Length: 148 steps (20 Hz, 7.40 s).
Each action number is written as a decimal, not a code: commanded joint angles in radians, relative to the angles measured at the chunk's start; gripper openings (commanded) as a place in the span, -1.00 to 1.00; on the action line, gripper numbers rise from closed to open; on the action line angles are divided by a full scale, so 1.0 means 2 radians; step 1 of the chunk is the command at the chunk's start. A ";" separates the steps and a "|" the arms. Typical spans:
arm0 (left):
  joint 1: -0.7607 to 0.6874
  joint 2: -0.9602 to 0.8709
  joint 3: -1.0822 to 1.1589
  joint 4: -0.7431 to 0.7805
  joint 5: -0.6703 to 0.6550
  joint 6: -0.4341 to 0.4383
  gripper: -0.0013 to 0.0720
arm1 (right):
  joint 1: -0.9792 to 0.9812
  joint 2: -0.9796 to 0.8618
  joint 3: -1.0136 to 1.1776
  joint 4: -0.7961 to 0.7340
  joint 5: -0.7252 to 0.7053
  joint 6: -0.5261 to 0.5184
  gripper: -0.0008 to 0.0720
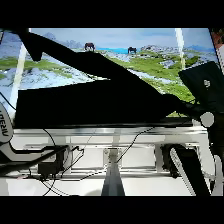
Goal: Fold the clothes and pants, and hang the long-sleeved shirts on hangers.
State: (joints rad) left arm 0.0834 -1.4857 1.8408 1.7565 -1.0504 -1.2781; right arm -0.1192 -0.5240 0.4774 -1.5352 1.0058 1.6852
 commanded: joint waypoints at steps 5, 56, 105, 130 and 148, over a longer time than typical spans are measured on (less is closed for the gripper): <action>0.002 -0.014 -0.031 0.032 -0.044 -0.003 -0.95 | 0.000 0.000 0.000 -0.043 0.064 -0.001 -0.92; -0.029 -0.101 -0.046 -0.021 -0.042 -0.002 -0.95 | 0.026 -0.377 0.234 0.337 -0.330 -0.075 -0.92; 0.313 -0.167 -0.132 -0.527 -0.154 0.167 -0.78 | 0.003 -0.427 0.232 0.316 -0.430 -0.079 -0.92; 0.257 -0.217 -0.109 -0.498 -0.208 0.226 -0.94 | 0.003 -0.427 0.233 0.282 -0.422 -0.081 -0.92; 0.363 -0.051 -0.056 -0.481 -0.120 0.054 -0.95 | 0.003 -0.430 0.233 0.183 -0.419 -0.081 -0.92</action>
State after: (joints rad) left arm 0.8040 -1.5791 1.7290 0.6441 -1.4338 -1.0729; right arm -0.1116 -1.3792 0.9421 -1.1584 0.1669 1.5230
